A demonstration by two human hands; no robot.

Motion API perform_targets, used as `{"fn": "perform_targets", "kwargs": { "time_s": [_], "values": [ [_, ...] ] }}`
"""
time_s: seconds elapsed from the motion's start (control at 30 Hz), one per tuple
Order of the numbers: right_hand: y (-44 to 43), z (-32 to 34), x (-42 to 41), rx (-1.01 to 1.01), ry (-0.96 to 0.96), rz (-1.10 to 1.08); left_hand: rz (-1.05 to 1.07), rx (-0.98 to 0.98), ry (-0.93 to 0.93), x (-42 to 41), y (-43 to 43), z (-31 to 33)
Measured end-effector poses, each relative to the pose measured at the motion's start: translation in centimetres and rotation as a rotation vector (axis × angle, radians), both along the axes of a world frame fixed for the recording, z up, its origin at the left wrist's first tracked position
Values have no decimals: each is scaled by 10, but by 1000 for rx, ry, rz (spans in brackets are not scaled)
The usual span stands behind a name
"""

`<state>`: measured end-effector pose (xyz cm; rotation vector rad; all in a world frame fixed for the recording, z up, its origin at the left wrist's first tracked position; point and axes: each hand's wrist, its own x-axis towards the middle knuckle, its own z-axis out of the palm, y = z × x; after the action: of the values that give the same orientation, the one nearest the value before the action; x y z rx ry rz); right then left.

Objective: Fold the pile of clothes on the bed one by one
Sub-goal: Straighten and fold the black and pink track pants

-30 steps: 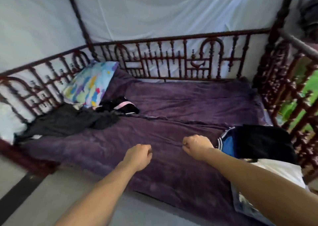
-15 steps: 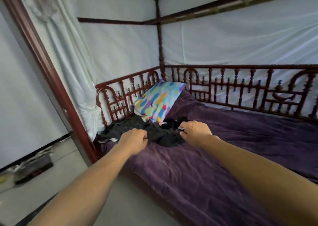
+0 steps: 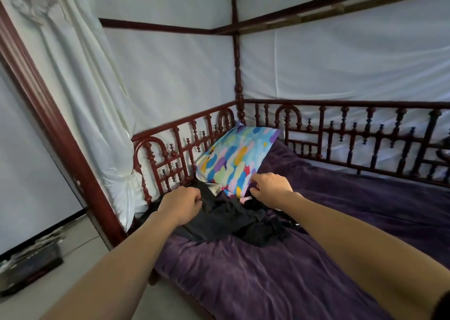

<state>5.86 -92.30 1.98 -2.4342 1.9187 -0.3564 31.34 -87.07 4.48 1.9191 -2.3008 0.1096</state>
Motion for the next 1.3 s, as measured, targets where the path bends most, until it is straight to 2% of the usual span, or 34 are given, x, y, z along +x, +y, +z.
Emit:
{"fn": "perform_targets", "kwargs": {
  "time_s": [0.33,0.63,0.77,1.0,1.13,1.3],
  "values": [
    [-152,-47,78,149,-1,-40,3,161,38,102,-142,-53],
    [-237,-144,157,366,-81,-273,-201,298,-14,184,-291,-110],
    [-255,-172,179,450,-142,-360,-264,400,-38,190,-349,-128],
    [-290,-215,124,518,-164,-590,-433,555,-8,139,-413,-192],
    [-341,-260,84,562,-230,-707,-518,615,-28,118,-445,-235],
    [-439,-335,67,613,-369,-792,-462,740,-62,114,-507,-286]
  ]
}}
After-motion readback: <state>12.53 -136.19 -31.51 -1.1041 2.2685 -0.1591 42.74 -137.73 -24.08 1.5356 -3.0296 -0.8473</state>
